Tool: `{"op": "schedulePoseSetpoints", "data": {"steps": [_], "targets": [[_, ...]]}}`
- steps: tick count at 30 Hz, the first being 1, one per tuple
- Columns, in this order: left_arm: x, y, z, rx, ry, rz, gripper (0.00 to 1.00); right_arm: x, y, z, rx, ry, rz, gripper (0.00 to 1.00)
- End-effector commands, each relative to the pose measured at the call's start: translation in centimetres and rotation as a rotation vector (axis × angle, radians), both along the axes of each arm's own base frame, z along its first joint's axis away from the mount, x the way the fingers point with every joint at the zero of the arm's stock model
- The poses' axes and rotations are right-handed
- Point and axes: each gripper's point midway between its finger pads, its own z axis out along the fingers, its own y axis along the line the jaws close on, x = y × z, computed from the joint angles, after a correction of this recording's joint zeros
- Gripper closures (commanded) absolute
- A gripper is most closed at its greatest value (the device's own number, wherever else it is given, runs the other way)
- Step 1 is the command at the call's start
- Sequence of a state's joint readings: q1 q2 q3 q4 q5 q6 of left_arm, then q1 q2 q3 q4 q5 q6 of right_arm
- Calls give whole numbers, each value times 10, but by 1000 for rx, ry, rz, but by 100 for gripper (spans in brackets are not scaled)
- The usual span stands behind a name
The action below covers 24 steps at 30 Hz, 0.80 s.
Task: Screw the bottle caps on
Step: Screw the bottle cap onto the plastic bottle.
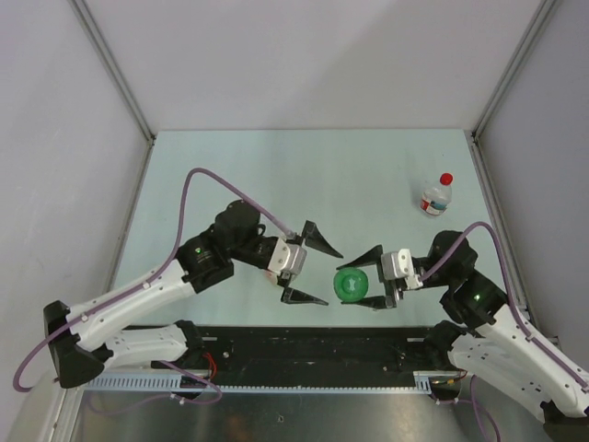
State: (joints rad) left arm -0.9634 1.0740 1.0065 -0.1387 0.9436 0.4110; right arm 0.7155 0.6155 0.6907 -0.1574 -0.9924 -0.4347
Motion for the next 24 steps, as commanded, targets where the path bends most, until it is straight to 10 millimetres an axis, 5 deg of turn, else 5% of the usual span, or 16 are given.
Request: {"op": "schedulePoseSetpoints", "data": {"steps": [1,4,7,13,24], "targets": [[42,-1,37,-99,49,306,1,43,0,32,81,-4,-242,100],[98,5,52,-174,185,658,1,85,-12,37,115,69,-508,100],[126,16,61,-244,306,855,1,121,-30,29,116,129,-736,100],[123,20,73,-282,325,848,1,162,-52,3,58,199,-991,100],[161,9,106,-356,467,1002,12,176,-49,-36,-87,215,-1033,100]]}}
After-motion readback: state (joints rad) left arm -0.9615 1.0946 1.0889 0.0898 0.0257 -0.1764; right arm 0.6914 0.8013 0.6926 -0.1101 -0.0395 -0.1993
